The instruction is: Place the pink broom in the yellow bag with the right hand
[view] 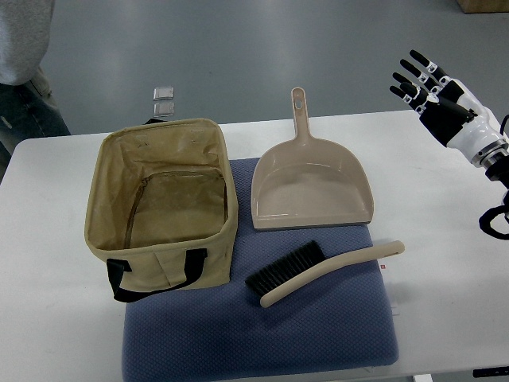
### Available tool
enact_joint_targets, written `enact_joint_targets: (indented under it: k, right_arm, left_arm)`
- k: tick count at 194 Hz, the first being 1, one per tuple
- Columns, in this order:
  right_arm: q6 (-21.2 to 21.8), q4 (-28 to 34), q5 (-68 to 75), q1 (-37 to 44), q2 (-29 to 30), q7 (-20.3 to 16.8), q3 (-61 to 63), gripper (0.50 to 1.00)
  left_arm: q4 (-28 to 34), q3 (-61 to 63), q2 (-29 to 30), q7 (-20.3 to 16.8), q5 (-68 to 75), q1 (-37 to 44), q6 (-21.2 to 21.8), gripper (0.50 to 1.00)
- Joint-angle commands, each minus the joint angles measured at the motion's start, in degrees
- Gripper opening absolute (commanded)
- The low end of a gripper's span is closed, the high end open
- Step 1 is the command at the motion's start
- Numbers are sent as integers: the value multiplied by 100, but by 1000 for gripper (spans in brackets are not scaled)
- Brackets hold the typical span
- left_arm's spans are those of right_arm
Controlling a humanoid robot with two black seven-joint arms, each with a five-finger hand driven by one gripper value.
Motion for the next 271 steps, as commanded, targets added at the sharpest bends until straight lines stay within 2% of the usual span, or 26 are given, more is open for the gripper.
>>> enact_joint_targets:
  k: [1, 35, 72, 111, 136, 165, 196, 242, 271]
  right_arm:
    - [40, 6, -34, 105, -128, -5, -47, 921]
    - [93, 94, -579, 351, -594, -5, -574, 919]
    - [523, 375, -1642, 703, -1279, 4, -1075, 917]
    - [805, 1165, -2960, 896, -1859, 118, -1347, 913]
    - [787, 1728, -3996, 1002, -2141, 127, -1646, 913]
    - [787, 1974, -5351, 993, -2202, 127, -1857, 913]
    - [699, 2256, -6379, 958, -2220, 171, -2332, 891]
    - [216, 2713, -7381, 914, -2264, 136, -3009, 868]
    - [-470, 2757, -7610, 905, -2317, -14, -3554, 836]
  left_arm:
    - [1, 0, 0, 0, 0, 0, 1, 1000]
    - [1, 0, 0, 0, 0, 0, 1, 1000]
    - [-7, 0, 0, 0, 0, 0, 1, 1000]
    - [1, 0, 0, 0, 0, 0, 1, 1000]
    - [1, 0, 0, 0, 0, 0, 1, 1000]
    - [1, 0, 0, 0, 0, 0, 1, 1000]
    - [-7, 0, 0, 0, 0, 0, 1, 1000]
    - [1, 0, 0, 0, 0, 0, 1, 1000]
    - [1, 0, 0, 0, 0, 0, 1, 1000]
